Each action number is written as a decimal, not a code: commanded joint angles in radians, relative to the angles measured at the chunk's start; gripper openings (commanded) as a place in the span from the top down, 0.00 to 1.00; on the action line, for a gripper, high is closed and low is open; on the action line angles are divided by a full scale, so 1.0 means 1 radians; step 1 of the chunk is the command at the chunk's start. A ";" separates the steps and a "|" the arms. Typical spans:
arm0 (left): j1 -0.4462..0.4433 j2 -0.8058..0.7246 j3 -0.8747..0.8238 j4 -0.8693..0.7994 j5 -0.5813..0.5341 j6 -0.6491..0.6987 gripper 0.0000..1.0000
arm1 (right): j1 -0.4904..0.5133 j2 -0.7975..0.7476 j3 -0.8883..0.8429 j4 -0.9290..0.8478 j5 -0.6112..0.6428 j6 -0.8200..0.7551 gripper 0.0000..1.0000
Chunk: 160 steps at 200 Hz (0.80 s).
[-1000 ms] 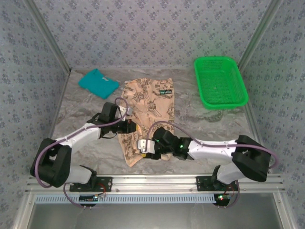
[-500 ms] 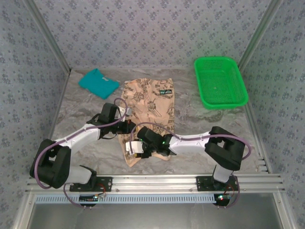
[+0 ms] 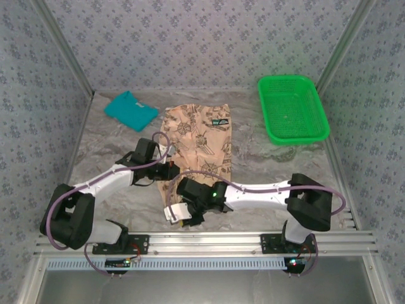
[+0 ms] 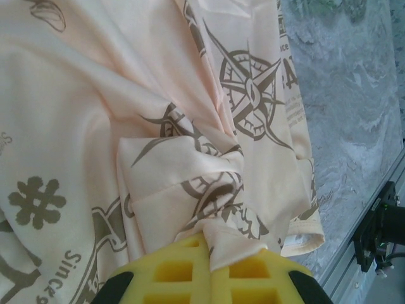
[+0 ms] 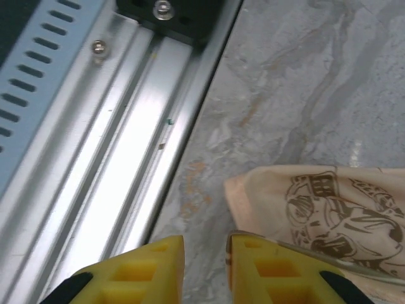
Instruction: Fold the inside-out t-shirt
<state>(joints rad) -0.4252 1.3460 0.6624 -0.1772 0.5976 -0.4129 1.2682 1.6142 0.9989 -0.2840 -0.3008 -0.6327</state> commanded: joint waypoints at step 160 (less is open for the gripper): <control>0.025 -0.049 0.067 -0.036 -0.026 0.035 0.95 | -0.280 -0.372 -0.276 0.306 0.020 0.188 0.58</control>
<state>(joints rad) -0.4114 1.3453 0.6781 -0.1848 0.5674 -0.3862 0.9920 1.2289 0.7750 -0.0841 -0.3347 -0.5259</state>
